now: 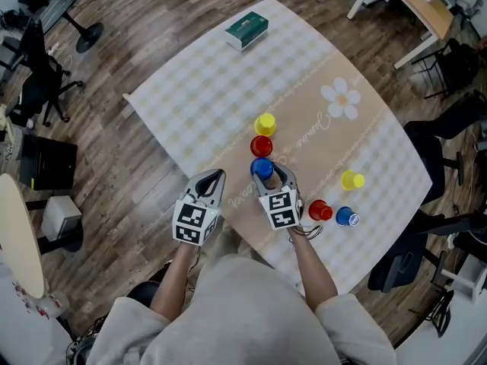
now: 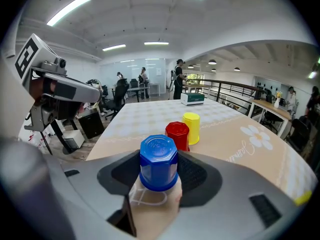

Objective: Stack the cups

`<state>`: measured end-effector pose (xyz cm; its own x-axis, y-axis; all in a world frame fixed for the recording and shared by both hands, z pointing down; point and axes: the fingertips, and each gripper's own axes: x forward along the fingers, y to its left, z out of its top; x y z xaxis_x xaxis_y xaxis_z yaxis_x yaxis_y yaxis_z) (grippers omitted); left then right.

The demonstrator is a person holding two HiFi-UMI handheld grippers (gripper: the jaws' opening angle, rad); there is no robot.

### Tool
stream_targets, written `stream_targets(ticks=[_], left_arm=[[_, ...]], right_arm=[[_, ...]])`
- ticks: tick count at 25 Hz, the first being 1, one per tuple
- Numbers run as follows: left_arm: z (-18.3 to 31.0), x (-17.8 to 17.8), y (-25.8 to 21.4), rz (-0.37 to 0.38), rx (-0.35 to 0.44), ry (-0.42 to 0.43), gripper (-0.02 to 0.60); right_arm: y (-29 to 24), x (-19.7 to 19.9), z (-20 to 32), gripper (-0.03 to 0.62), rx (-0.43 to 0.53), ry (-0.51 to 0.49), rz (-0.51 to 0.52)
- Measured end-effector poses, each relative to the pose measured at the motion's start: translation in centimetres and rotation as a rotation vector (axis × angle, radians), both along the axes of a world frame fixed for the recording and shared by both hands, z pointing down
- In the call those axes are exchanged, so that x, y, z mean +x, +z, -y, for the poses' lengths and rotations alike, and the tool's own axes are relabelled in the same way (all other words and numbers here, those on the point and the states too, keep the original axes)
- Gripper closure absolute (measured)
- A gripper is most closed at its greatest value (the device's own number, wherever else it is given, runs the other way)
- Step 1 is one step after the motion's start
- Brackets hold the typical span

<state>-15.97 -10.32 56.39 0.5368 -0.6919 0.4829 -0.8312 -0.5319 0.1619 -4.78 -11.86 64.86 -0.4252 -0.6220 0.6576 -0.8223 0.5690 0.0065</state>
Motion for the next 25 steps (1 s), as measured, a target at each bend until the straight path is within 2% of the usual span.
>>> stream_targets(ticks=[12, 25], left_arm=[[0.3, -0.7, 0.9, 0.005, -0.019, -0.01, 0.568], [0.5, -0.4, 1.3, 0.007, -0.031, -0.004, 0.568]], right_arm=[[1.5, -0.7, 0.0, 0.367, -0.022, -0.023, -0.006], [1.6, -0.8, 0.1, 0.364, -0.005, -0.034, -0.007]])
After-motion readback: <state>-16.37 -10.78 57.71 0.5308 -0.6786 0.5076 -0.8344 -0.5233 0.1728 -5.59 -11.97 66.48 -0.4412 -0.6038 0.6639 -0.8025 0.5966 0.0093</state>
